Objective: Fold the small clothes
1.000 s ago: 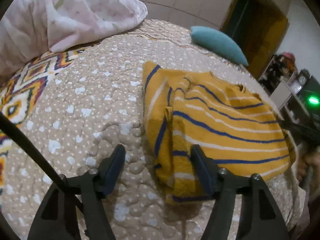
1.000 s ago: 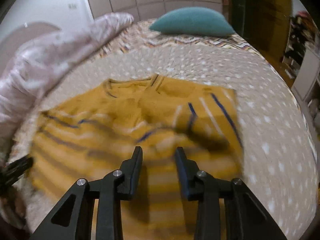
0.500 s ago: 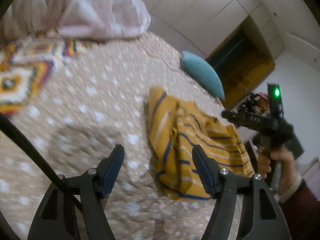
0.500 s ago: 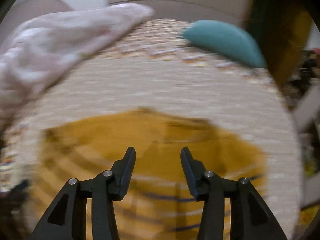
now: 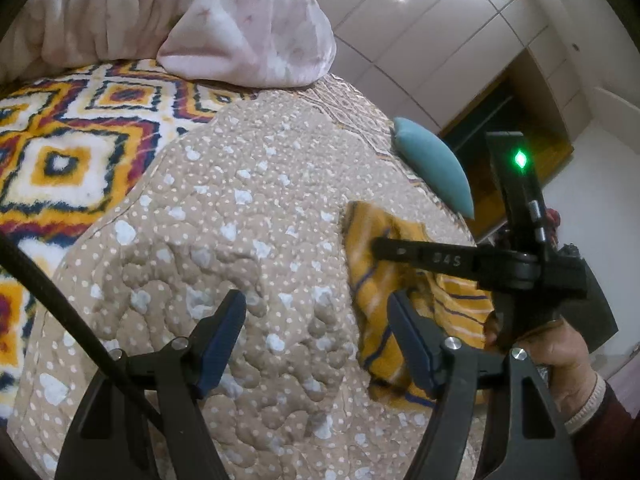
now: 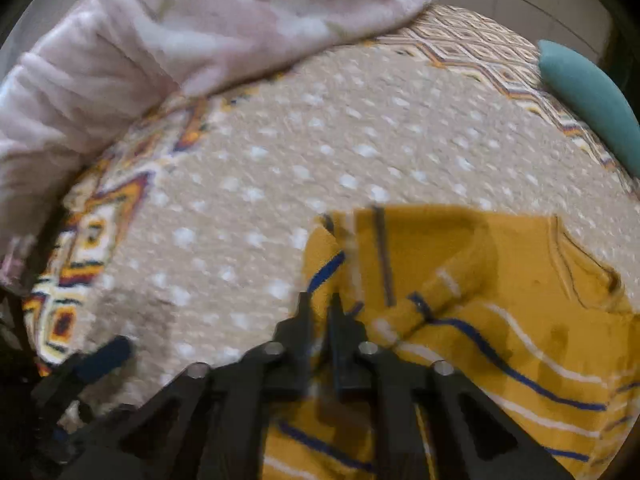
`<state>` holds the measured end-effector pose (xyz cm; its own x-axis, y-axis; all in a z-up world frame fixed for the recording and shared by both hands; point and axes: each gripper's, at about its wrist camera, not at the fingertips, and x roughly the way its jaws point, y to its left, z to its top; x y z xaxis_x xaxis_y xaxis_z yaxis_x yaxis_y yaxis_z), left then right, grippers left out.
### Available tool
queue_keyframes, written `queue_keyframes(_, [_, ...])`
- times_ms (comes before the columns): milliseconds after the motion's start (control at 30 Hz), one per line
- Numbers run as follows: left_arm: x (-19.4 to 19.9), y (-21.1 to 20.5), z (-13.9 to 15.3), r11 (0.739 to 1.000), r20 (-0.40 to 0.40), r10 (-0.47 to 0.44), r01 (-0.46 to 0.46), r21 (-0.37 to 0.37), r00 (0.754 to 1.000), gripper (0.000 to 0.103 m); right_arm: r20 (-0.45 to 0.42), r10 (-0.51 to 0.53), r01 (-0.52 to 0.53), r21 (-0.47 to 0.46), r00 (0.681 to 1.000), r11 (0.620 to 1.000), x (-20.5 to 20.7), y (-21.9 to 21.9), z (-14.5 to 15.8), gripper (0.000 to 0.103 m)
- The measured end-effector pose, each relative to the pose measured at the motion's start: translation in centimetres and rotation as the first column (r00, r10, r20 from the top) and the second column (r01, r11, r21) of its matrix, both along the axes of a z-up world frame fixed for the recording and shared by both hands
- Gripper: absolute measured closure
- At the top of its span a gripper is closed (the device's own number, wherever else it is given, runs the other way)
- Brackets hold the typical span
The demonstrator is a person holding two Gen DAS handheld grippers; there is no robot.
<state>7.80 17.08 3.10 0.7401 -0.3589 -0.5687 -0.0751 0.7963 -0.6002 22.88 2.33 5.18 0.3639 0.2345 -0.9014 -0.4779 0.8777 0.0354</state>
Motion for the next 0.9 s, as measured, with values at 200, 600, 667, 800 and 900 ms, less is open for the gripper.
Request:
queue_keyframes(200, [0.1, -0.9, 0.2, 0.999, 0.011, -0.04, 0.04, -0.009, 0.999, 0.031, 0.09, -0.322, 0.328, -0.059, 0.942, 0.943, 1.1, -8.0, 0.6, 0.096])
queue_keyframes(600, [0.6, -2.0, -0.3, 0.998, -0.017, -0.066, 0.066, 0.008, 0.998, 0.031, 0.015, -0.384, 0.372, 0.217, 0.923, 0.902, -0.2, -13.2, 3.3, 0.052])
queue_keyframes(667, [0.7, -1.7, -0.5, 0.998, -0.025, -0.064, 0.063, -0.012, 0.998, 0.031, 0.04, -0.379, 0.363, 0.21, 0.925, 0.908, -0.7, -12.9, 3.7, 0.049])
queue_keyframes(800, [0.7, -1.5, -0.7, 0.998, -0.035, -0.061, 0.06, -0.03, 0.998, 0.031, 0.045, -0.377, 0.359, 0.224, 0.925, 0.906, -0.7, -12.5, 3.7, 0.047])
queue_keyframes(900, [0.8, -1.3, -0.8, 0.997, -0.036, -0.06, 0.058, -0.044, 0.998, 0.031, 0.027, -0.383, 0.365, 0.247, 0.923, 0.898, -0.6, -12.2, 3.2, 0.047])
